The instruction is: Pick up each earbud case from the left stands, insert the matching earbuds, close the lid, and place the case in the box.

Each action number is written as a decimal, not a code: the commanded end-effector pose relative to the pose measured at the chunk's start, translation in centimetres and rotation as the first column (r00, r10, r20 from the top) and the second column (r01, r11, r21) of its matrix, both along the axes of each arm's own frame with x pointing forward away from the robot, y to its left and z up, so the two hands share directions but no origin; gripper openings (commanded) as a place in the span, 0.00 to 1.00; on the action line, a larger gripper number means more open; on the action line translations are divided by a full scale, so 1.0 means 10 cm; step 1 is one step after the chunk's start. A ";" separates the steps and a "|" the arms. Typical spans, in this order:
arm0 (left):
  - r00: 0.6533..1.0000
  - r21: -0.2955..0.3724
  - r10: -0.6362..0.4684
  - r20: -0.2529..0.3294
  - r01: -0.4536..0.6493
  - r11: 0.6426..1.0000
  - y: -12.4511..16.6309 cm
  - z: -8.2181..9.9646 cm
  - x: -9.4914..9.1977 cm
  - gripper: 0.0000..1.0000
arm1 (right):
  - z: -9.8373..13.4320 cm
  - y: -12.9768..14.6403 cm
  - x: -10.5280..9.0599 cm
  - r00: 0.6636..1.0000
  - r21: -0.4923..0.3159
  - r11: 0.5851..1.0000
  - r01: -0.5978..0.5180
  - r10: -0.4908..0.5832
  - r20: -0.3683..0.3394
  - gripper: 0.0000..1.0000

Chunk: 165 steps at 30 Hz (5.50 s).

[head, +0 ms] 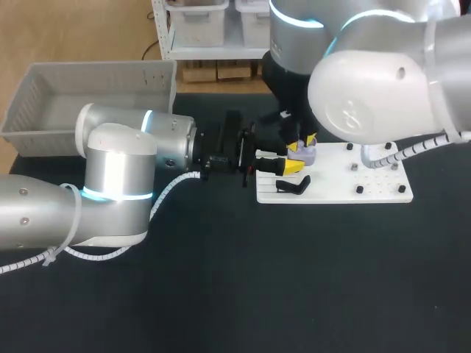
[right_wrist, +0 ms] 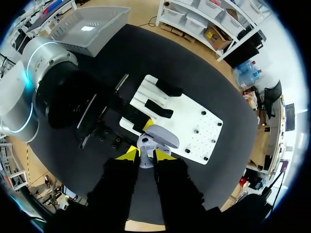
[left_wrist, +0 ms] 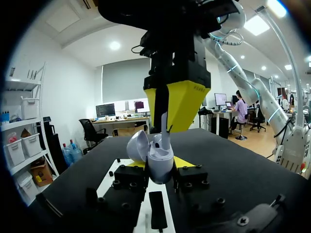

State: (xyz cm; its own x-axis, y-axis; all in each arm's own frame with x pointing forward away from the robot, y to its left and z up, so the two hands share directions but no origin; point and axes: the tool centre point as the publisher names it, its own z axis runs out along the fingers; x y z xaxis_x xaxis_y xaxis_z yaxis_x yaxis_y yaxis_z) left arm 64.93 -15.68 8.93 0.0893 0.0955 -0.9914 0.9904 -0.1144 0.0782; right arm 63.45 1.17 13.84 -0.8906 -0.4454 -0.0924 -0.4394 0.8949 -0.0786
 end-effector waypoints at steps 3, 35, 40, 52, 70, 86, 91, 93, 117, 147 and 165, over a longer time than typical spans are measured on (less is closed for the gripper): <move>1.000 -0.002 0.005 0.003 -0.005 1.000 0.00 -0.01 -0.01 0.00 | -0.01 0.00 0.00 1.000 -0.006 1.000 -0.010 0.010 0.002 0.00; 1.000 -0.002 0.005 0.003 -0.005 1.000 0.00 -0.01 -0.01 0.00 | 0.01 0.03 0.01 0.997 -0.041 0.997 -0.060 0.058 -0.055 0.00; 1.000 -0.002 0.005 0.003 -0.005 1.000 0.00 -0.01 -0.01 0.00 | -0.01 0.03 0.04 0.997 -0.045 0.998 -0.051 0.048 -0.055 0.00; 1.000 -0.002 0.005 0.003 -0.005 1.000 0.00 -0.01 -0.01 0.00 | -0.05 -0.01 0.10 0.998 -0.049 0.998 -0.033 0.030 -0.057 0.00; 1.000 -0.002 0.005 0.003 -0.005 1.000 0.00 -0.01 -0.01 0.00 | -0.10 -0.02 0.14 0.998 -0.056 0.998 -0.031 0.028 -0.061 0.00; 1.000 -0.002 0.005 0.003 -0.005 1.000 0.00 -0.01 -0.01 0.00 | -0.06 -0.02 0.09 0.998 -0.055 0.998 -0.026 0.023 -0.054 1.00; 1.000 -0.002 0.005 0.003 -0.005 1.000 0.00 -0.01 -0.01 0.00 | 0.07 -0.10 0.02 0.999 -0.026 1.000 -0.014 0.013 -0.044 1.00; 1.000 -0.002 0.005 0.003 -0.005 1.000 0.00 -0.01 -0.01 0.00 | 0.14 -0.16 0.03 0.999 -0.015 1.000 0.017 -0.018 -0.034 1.00; 1.000 -0.002 0.005 0.003 -0.005 1.000 0.00 -0.01 -0.01 0.00 | -0.10 -0.73 0.77 0.827 0.126 0.821 0.557 -0.562 0.013 1.00; 1.000 -0.002 0.005 0.003 -0.005 1.000 0.00 -0.01 -0.01 0.00 | -0.28 -0.68 0.28 0.883 0.084 0.879 0.470 -0.468 -0.042 1.00; 0.986 -0.037 0.152 -0.070 -0.155 0.987 0.45 0.35 -0.05 0.00 | 0.56 -1.35 -0.26 0.930 0.414 0.879 0.235 -0.327 0.166 1.00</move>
